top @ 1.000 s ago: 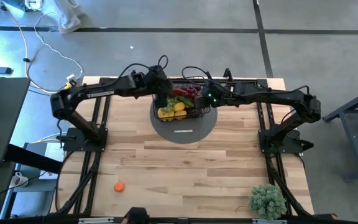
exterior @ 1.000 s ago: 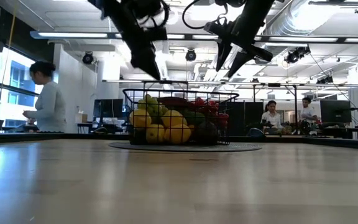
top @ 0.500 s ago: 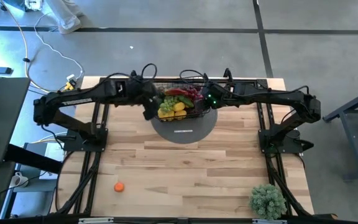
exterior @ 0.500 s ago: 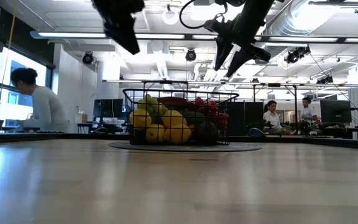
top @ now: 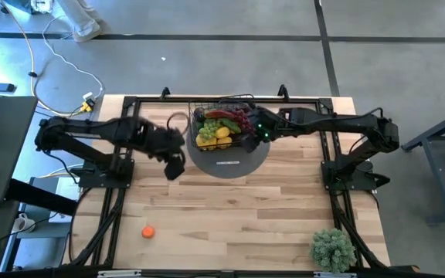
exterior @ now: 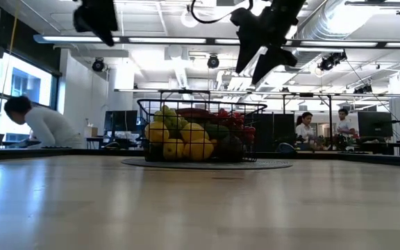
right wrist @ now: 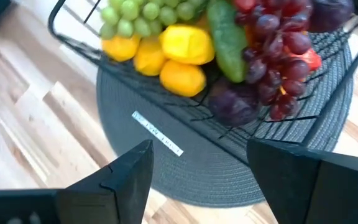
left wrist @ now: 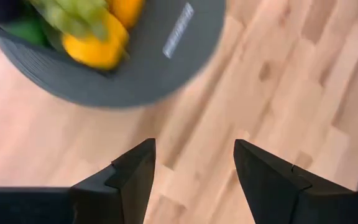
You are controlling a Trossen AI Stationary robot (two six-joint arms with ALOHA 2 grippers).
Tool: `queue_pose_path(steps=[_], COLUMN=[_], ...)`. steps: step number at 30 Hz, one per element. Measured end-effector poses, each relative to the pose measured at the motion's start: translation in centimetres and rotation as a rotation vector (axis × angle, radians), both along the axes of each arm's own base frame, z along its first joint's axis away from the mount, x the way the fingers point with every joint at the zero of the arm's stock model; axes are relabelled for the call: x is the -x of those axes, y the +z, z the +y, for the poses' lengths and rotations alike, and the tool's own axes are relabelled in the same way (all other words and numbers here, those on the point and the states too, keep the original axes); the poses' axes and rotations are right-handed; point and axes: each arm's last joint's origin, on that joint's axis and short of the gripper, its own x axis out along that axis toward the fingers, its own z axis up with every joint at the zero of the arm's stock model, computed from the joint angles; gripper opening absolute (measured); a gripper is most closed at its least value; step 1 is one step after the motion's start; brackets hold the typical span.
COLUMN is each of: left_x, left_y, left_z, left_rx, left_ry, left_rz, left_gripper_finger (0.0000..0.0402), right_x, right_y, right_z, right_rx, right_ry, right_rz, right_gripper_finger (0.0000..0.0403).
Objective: Build produce basket
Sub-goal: Put the orange into the wire basket
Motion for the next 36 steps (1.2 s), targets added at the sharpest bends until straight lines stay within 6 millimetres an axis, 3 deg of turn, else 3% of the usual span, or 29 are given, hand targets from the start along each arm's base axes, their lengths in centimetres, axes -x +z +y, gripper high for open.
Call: queue_pose_path(steps=[9,22,28,36], left_x=[1.1,4.3,6.4,7.6], left_y=[-2.4,-5.5,-7.0,-8.5], left_z=[-5.9,-12.7,-15.0,-15.8], left_rx=[0.116,0.272,0.310,0.411], left_ry=[0.008,0.165,0.196,0.361], left_rz=[0.107,0.222,0.295,0.404], left_gripper_finger=[0.0207,0.0207,0.0207,0.0207], right_x=[-0.2,-0.3,-0.2,-0.3], right_y=[0.0,0.0,0.0,0.0], right_z=[1.0,1.4,1.4,1.4], right_rx=[0.026,-0.011,0.000,0.023], right_ry=[0.076,0.177,0.203,0.239], right_rz=[0.011,0.009,0.013,0.021], right_gripper_finger=[0.0240,0.0240,0.0240,0.0240])
